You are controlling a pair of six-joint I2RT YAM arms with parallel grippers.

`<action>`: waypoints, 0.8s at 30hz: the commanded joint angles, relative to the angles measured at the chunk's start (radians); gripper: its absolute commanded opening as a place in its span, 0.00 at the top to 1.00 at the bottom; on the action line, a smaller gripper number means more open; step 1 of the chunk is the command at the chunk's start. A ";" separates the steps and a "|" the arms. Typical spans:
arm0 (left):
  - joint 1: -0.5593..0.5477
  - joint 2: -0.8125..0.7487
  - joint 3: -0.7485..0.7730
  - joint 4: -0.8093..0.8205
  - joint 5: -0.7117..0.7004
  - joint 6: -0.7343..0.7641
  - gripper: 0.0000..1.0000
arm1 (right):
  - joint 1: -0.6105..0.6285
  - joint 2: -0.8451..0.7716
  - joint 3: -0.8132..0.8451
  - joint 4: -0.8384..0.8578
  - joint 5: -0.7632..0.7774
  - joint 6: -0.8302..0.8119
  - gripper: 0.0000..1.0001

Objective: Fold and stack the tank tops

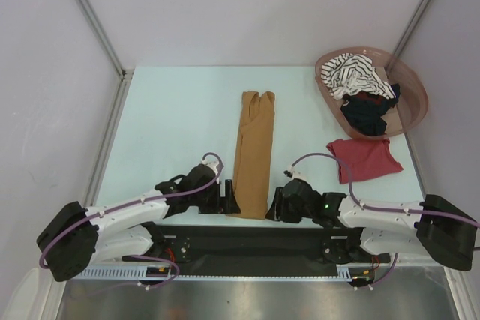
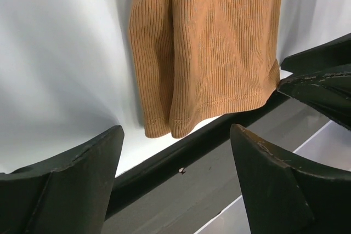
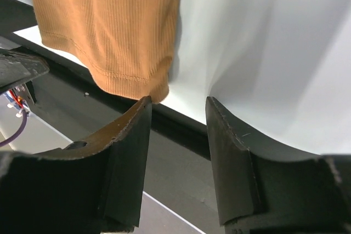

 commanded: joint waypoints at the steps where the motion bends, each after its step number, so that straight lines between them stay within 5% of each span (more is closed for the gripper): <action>1: -0.013 0.025 -0.030 0.009 -0.019 -0.026 0.15 | 0.005 0.027 0.036 0.039 0.023 -0.015 0.51; 10: -0.011 0.042 -0.053 0.063 -0.011 -0.035 0.33 | 0.007 -0.042 0.056 0.019 0.060 -0.024 0.49; 14: -0.013 0.071 -0.062 0.086 -0.016 -0.040 0.45 | 0.007 0.032 0.060 0.056 0.048 -0.026 0.54; 24: -0.013 -0.008 -0.100 0.014 -0.066 -0.043 0.56 | 0.045 0.130 0.037 0.161 0.031 0.013 0.65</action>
